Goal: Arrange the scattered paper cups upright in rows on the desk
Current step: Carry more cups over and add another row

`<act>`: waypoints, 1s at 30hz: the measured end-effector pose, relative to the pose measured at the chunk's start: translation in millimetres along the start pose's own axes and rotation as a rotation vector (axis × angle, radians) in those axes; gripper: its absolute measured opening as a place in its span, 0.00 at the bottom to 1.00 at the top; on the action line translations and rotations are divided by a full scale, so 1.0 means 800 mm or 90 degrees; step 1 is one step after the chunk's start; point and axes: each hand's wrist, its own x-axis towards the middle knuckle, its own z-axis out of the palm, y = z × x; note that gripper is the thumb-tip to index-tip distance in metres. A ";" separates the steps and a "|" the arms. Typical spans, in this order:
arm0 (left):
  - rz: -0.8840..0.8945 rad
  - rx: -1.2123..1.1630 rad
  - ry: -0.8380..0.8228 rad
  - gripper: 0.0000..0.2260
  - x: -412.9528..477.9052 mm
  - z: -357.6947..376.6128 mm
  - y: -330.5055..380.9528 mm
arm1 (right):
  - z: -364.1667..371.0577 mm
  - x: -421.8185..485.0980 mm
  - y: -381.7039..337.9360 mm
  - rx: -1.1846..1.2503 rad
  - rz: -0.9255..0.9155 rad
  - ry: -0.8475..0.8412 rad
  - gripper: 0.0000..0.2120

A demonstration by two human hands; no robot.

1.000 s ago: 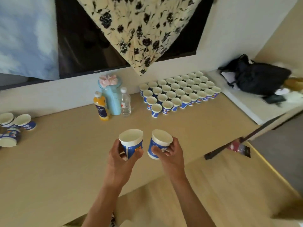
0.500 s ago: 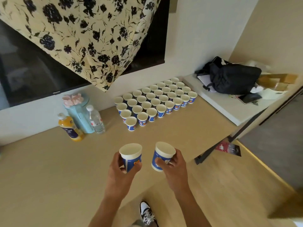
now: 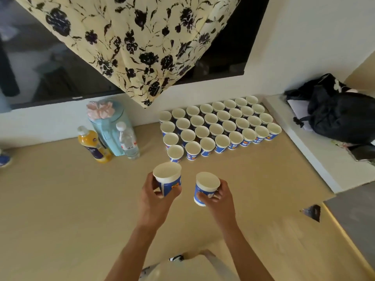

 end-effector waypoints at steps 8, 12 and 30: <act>-0.038 -0.010 0.096 0.22 0.003 0.001 -0.007 | 0.034 0.060 0.026 -0.080 0.002 -0.083 0.31; -0.064 -0.012 0.144 0.22 0.004 0.010 -0.005 | 0.036 0.090 0.036 -0.126 0.006 -0.149 0.31; -0.107 0.019 0.209 0.24 0.043 0.060 -0.005 | 0.059 0.188 0.096 -0.199 -0.007 -0.295 0.30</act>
